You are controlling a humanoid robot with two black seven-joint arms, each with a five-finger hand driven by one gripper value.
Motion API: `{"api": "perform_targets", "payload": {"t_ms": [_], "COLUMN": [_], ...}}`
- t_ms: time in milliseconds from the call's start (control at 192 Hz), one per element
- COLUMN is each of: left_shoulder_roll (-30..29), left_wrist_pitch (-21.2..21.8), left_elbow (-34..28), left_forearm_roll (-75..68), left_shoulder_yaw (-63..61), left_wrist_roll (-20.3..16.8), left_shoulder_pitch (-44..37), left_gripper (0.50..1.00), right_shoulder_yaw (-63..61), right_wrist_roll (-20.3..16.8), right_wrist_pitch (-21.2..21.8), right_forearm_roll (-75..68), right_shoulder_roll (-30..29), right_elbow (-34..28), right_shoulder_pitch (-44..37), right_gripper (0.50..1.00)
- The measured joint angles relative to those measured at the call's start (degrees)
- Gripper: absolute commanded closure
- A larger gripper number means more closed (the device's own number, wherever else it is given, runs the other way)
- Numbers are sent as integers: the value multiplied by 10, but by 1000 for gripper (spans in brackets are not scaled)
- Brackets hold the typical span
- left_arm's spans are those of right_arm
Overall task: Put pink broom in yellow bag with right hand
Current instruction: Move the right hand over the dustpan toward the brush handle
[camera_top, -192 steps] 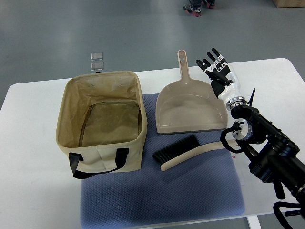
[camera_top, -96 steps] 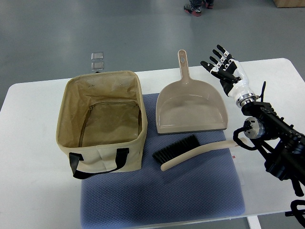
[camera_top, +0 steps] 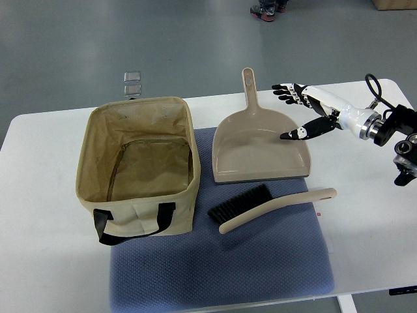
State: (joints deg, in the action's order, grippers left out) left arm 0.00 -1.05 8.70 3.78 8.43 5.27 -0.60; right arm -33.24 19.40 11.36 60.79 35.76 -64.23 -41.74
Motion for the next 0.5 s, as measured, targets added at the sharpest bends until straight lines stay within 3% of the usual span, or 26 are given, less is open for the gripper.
{"api": "perform_targets", "payload": {"t_ms": [265, 499], "left_shoulder_roll": [0, 0], "left_wrist_pitch": [0, 0], "left_elbow": [0, 0], "left_forearm_roll": [0, 0], "left_shoulder_yaw": [0, 1], "left_wrist_roll": [0, 0], "left_shoulder_pitch": [0, 0], "left_gripper": [500, 500], "right_shoulder_yaw": [22, 46], "right_wrist_roll": [0, -1], "right_wrist_pitch": [91, 132], "right_forearm_roll": [165, 278], "right_shoulder_roll": [81, 111], "right_elbow": [-109, -174], "right_shoulder_pitch": [-39, -57], "right_gripper": [568, 570]}}
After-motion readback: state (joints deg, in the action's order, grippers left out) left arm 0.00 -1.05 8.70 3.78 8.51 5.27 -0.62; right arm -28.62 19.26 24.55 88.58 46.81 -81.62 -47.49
